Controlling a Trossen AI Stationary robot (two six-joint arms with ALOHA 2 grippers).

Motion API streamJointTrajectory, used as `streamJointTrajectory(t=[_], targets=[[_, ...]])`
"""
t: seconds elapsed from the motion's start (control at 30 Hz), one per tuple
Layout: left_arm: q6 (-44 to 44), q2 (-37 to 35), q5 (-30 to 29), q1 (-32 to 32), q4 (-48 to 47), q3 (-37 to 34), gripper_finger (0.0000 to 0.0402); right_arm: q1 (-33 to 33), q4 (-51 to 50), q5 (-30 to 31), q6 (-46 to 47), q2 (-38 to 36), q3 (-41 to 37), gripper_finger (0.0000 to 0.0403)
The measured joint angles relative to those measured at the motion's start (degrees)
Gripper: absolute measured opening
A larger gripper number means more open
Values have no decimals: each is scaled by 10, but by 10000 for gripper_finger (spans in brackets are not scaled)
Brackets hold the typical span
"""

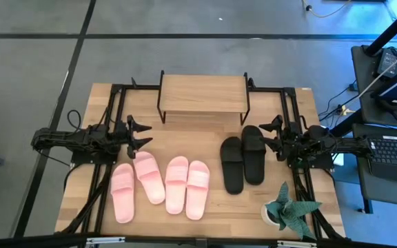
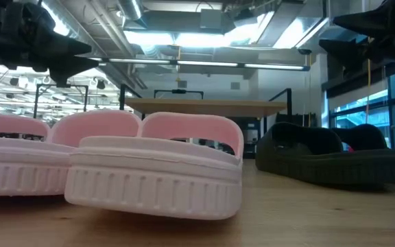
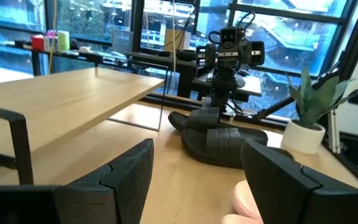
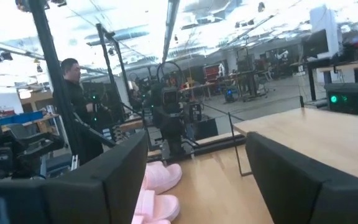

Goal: Pick and place slides into the shelf
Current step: Put the pink slipper slide on the shelf

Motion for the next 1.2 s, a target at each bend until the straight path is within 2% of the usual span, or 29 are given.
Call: streamJointTrajectory(t=[0.17,0.3,0.5,0.7,0.93,1.2], targets=[[65,0,-1,0,2,0,235,0,-9,73,-82,2,10,273],[93,0,-3,0,20,0,235,0,-12,75,-121,26,52,273],[98,0,-9,0,22,0,235,0,-19,76,-183,114,124,273],[98,0,-8,0,25,0,235,0,-24,76,-188,200,186,273],[132,0,52,0,58,0,235,0,-37,76,-196,294,230,273],[145,0,20,0,59,0,235,0,-37,76,-215,395,261,273]])
